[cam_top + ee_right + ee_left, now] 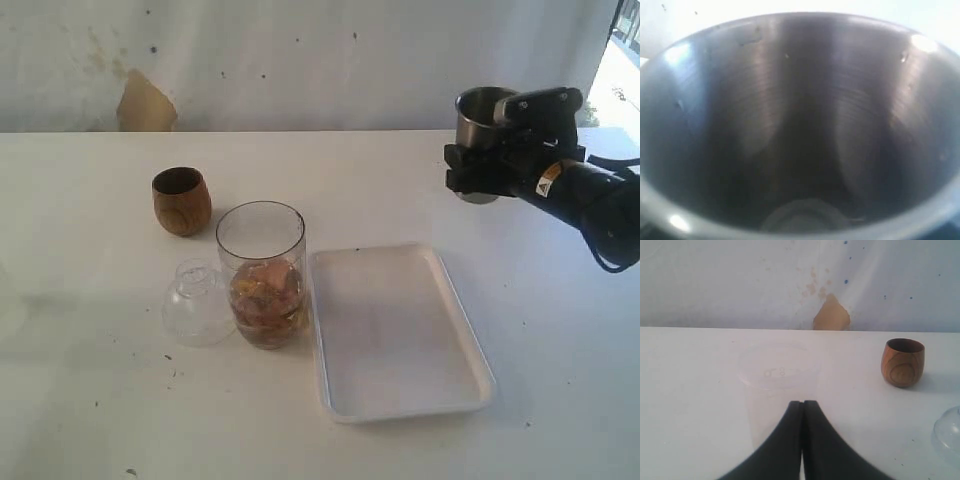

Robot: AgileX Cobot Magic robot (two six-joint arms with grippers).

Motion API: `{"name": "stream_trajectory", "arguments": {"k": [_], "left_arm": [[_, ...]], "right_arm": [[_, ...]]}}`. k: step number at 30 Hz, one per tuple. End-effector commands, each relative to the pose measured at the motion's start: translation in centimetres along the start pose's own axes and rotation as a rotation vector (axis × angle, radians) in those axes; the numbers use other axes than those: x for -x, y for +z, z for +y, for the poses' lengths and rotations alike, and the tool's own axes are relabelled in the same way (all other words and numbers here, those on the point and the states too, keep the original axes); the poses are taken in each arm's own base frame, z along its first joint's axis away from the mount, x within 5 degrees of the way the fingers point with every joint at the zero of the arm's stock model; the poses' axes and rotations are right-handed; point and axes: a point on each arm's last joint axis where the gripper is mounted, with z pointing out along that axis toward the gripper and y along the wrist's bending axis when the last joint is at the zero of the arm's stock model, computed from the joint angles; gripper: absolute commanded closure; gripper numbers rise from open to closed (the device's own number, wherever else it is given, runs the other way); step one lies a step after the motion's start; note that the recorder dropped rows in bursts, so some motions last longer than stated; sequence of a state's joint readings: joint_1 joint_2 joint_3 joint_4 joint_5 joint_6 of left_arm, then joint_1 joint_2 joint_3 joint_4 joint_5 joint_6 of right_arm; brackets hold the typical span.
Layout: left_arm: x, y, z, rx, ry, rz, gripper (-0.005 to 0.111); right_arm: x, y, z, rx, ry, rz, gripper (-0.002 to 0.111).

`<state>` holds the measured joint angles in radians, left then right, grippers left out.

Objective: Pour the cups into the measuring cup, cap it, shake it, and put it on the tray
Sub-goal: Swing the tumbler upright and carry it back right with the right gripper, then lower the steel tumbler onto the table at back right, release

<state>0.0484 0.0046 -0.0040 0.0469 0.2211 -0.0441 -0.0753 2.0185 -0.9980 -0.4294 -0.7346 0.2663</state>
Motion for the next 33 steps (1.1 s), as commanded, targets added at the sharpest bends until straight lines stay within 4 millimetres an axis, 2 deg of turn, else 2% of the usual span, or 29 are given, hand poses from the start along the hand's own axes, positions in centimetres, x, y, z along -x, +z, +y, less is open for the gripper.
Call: {"name": "stream_trajectory", "arguments": {"k": [1, 7, 11, 28, 30, 33], "left_arm": [[0.0, 0.0, 0.0, 0.000, -0.002, -0.010, 0.107], [0.0, 0.0, 0.0, 0.000, -0.002, -0.010, 0.107], [0.0, 0.0, 0.0, 0.000, -0.002, -0.010, 0.107], [0.0, 0.0, 0.0, 0.000, -0.002, -0.010, 0.107], [0.0, 0.0, 0.0, 0.000, -0.002, -0.010, 0.107], [0.0, 0.0, 0.0, 0.000, -0.002, -0.010, 0.107]], "right_arm": [[-0.8, 0.7, -0.5, 0.030, 0.011, -0.096, 0.108], [-3.8, 2.0, -0.7, 0.026, 0.000, -0.016, 0.108], [-4.0, 2.1, -0.7, 0.029, -0.038, -0.018, 0.108], [-4.8, 2.3, -0.7, 0.028, -0.013, 0.018, 0.108], [-4.9, 2.3, -0.7, 0.027, -0.011, 0.031, 0.104], [-5.2, 2.3, -0.7, 0.024, -0.005, 0.047, 0.085]]}}
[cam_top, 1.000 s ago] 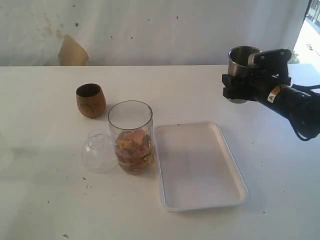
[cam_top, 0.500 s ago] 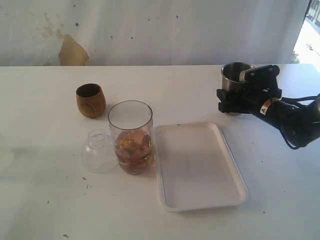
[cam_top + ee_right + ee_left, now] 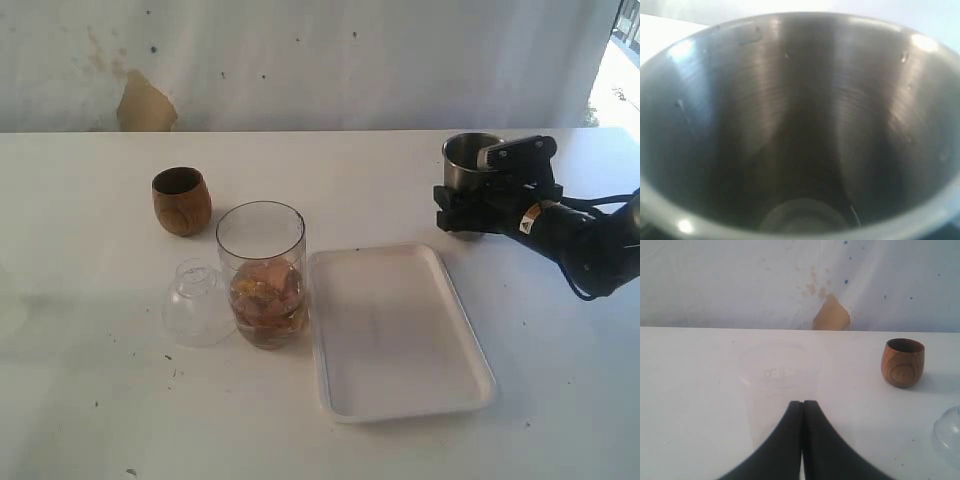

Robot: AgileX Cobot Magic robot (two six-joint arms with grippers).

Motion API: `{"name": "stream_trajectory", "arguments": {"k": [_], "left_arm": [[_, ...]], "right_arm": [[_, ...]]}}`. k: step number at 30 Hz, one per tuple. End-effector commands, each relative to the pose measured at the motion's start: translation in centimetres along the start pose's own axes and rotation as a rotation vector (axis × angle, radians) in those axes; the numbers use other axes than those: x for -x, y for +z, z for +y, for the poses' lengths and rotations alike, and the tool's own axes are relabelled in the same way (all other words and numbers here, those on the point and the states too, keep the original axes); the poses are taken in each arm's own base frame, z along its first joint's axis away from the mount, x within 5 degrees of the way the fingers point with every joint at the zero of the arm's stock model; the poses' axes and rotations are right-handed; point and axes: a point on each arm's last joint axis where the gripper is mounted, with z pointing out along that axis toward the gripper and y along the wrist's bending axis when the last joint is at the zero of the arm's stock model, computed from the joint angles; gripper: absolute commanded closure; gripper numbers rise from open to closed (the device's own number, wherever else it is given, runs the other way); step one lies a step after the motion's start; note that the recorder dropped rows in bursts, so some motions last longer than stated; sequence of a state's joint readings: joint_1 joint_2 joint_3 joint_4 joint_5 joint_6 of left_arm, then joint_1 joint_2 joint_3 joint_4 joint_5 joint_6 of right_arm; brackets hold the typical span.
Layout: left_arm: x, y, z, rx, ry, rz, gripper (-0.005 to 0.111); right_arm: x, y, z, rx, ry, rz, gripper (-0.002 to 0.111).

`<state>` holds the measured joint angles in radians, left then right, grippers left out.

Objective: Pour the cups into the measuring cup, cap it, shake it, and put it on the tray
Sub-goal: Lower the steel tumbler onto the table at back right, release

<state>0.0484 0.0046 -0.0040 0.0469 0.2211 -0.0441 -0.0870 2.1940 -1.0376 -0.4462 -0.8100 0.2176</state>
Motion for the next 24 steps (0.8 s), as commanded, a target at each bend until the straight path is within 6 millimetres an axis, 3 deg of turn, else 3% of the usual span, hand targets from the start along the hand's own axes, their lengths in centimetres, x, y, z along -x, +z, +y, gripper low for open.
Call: {"name": "stream_trajectory", "arguments": {"k": [1, 3, 6, 17, 22, 24], "left_arm": [[-0.02, -0.01, 0.00, 0.000, -0.002, -0.010, 0.107], [-0.02, -0.01, 0.00, 0.000, -0.002, -0.010, 0.107], [-0.02, -0.01, 0.00, 0.000, -0.002, -0.010, 0.107], [-0.02, -0.01, 0.00, 0.000, -0.002, -0.010, 0.107], [-0.02, -0.01, 0.00, 0.000, -0.002, -0.010, 0.107], [-0.02, -0.01, 0.00, 0.000, -0.002, -0.010, 0.107]], "right_arm": [[0.17, 0.09, -0.22, -0.004, 0.024, -0.012, 0.077], [0.21, 0.09, -0.22, -0.004, 0.057, -0.016, 0.058], [0.30, 0.09, -0.20, -0.002, 0.057, -0.026, 0.038], [-0.09, 0.09, -0.27, -0.010, 0.055, 0.016, 0.036], [-0.25, 0.09, -0.31, -0.015, 0.055, 0.034, 0.007], [-0.30, 0.09, -0.32, -0.016, 0.055, 0.039, 0.003]]}}
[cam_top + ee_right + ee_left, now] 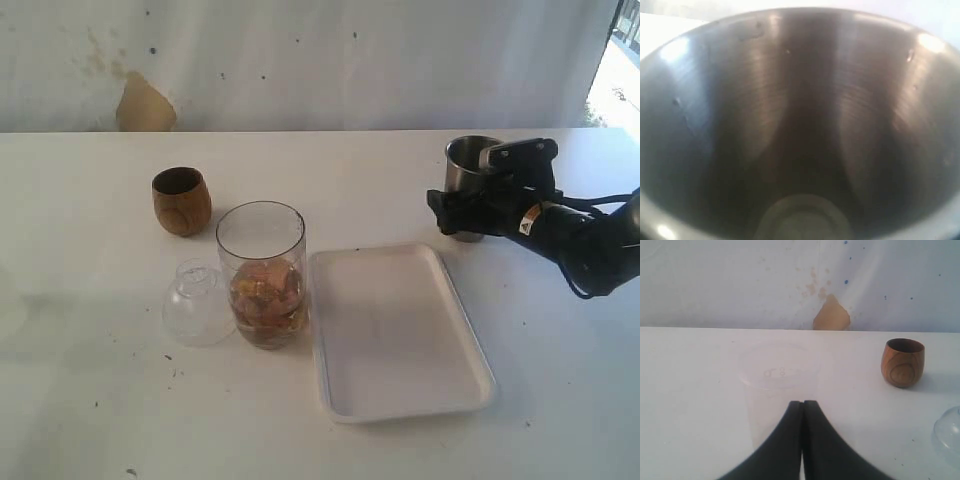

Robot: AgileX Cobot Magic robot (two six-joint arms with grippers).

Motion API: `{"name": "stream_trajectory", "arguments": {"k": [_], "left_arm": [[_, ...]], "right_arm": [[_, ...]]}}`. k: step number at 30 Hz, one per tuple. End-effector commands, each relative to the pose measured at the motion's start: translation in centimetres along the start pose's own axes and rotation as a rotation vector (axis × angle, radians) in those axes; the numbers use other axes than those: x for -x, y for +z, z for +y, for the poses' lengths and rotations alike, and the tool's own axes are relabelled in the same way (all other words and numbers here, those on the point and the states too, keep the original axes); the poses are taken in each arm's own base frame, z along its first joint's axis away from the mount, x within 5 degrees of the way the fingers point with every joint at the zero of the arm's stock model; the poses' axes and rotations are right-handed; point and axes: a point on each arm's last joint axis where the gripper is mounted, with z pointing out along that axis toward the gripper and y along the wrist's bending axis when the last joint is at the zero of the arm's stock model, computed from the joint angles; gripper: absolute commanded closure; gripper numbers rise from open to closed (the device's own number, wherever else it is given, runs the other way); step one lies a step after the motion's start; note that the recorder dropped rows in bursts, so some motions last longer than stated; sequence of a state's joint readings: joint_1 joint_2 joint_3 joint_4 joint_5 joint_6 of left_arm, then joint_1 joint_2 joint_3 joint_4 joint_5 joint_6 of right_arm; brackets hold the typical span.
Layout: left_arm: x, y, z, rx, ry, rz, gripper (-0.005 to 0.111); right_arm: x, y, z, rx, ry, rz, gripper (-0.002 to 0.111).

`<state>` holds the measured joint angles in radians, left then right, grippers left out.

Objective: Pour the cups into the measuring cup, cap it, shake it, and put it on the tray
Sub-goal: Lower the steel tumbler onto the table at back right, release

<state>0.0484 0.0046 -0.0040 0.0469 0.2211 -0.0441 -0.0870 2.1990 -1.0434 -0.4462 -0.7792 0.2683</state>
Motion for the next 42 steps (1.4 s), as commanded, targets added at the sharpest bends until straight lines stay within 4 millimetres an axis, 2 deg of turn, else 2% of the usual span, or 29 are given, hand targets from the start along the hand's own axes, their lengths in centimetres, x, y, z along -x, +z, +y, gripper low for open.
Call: {"name": "stream_trajectory", "arguments": {"k": [1, 13, 23, 36, 42], "left_arm": [[0.0, 0.0, 0.0, 0.000, -0.002, -0.010, 0.107], [0.0, 0.0, 0.0, 0.000, -0.002, -0.010, 0.107], [0.0, 0.0, 0.0, 0.000, -0.002, -0.010, 0.107], [0.0, 0.0, 0.0, 0.000, -0.002, -0.010, 0.107], [0.0, 0.0, 0.0, 0.000, -0.002, -0.010, 0.107]], "right_arm": [[0.0, 0.0, -0.2, -0.010, 0.005, 0.014, 0.003], [0.1, -0.2, -0.3, -0.021, 0.001, 0.039, 0.003], [2.5, -1.6, -0.6, -0.083, -0.026, 0.137, 0.003], [2.9, -3.6, 0.0, -0.085, 0.024, 0.140, 0.003], [4.2, -4.4, 0.4, -0.067, 0.032, 0.115, 0.003]]}}
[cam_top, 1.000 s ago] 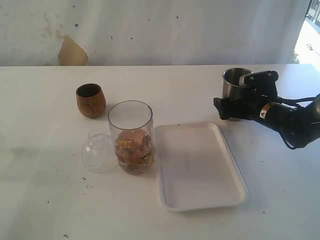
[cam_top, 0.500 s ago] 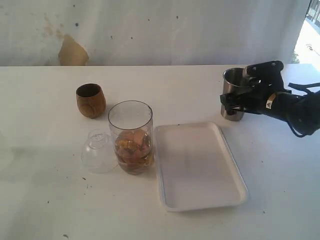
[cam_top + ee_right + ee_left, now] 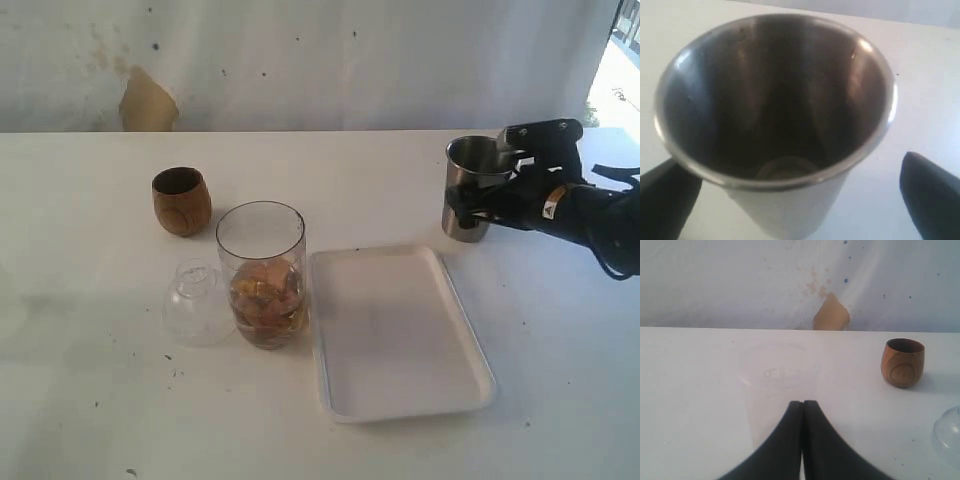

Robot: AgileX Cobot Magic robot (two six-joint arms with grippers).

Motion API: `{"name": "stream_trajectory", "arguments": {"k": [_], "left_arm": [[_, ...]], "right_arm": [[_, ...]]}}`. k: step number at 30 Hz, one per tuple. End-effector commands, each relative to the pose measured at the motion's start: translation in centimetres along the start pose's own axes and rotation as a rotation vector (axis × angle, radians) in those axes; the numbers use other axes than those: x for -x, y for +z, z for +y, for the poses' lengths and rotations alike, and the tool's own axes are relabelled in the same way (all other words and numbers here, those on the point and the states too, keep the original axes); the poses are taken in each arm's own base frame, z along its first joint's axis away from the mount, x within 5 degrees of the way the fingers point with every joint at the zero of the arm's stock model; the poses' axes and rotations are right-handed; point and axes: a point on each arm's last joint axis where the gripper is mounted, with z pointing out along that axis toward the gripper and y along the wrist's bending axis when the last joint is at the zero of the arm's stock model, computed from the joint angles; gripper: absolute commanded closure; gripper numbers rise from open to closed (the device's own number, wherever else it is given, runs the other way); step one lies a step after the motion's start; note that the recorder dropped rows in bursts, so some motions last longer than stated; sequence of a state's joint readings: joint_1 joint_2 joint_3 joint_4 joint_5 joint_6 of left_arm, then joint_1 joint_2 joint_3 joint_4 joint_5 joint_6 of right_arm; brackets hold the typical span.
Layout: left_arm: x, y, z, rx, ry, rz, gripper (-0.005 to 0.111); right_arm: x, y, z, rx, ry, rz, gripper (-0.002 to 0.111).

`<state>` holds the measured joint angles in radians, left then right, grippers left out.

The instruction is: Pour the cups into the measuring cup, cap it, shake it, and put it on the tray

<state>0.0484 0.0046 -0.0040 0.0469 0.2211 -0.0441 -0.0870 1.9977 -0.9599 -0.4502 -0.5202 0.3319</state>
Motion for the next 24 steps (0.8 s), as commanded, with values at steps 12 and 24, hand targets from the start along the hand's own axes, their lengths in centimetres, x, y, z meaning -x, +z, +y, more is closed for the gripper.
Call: {"name": "stream_trajectory", "arguments": {"k": [12, 24], "left_arm": [[0.0, 0.0, 0.0, 0.000, -0.002, -0.010, 0.107], [0.0, 0.0, 0.0, 0.000, -0.002, -0.010, 0.107]], "right_arm": [[3.7, -3.2, 1.0, 0.069, 0.025, -0.013, 0.003], [10.0, -9.1, 1.4, 0.006, 0.026, -0.175, 0.003]]}}
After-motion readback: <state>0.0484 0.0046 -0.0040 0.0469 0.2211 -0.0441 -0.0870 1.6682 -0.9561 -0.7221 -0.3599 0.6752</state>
